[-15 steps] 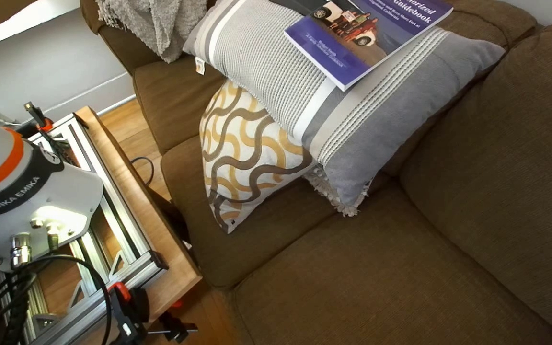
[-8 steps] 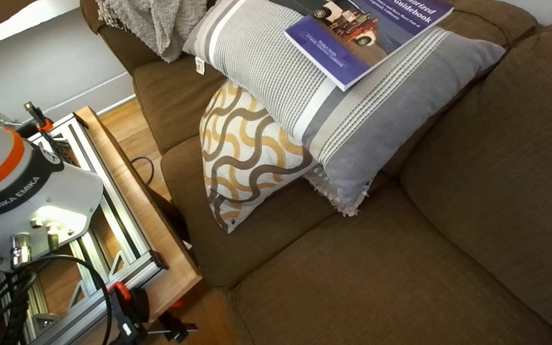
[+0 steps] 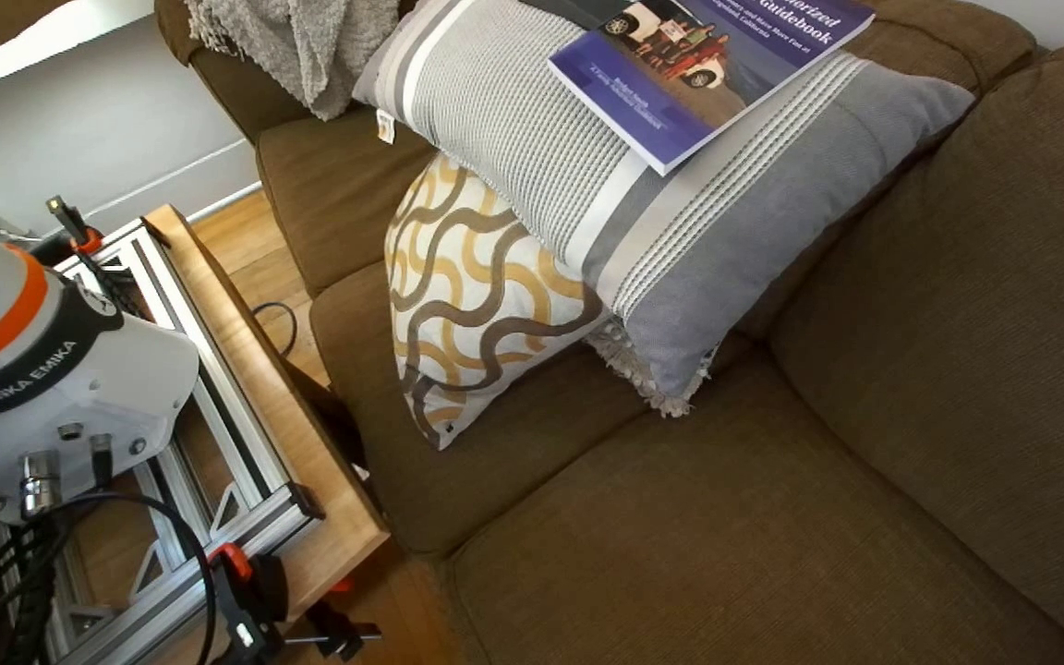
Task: Remove the towel from the pillow and put it on the sofa head
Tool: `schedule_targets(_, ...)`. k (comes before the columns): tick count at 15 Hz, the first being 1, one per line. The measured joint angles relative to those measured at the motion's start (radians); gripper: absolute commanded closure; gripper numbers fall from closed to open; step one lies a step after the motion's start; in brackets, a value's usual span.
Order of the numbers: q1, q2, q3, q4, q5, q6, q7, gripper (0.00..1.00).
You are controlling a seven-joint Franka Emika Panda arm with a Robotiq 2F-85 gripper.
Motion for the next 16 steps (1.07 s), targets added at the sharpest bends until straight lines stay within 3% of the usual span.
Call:
schedule_targets(3,-0.005,0.045,-0.016,0.066,-0.008,0.015,0.023,0.97)
schedule_targets(11,-0.015,0.128,-0.213,0.104,-0.192,-0.058,0.057,0.97)
schedule_targets(12,-0.010,0.145,-0.224,0.105,-0.208,-0.058,0.057,0.65)
schedule_targets(13,-0.004,0.160,-0.233,0.105,-0.223,-0.058,0.057,0.64)
schedule_targets(16,0.022,0.198,-0.266,0.112,-0.269,-0.058,0.058,0.42)
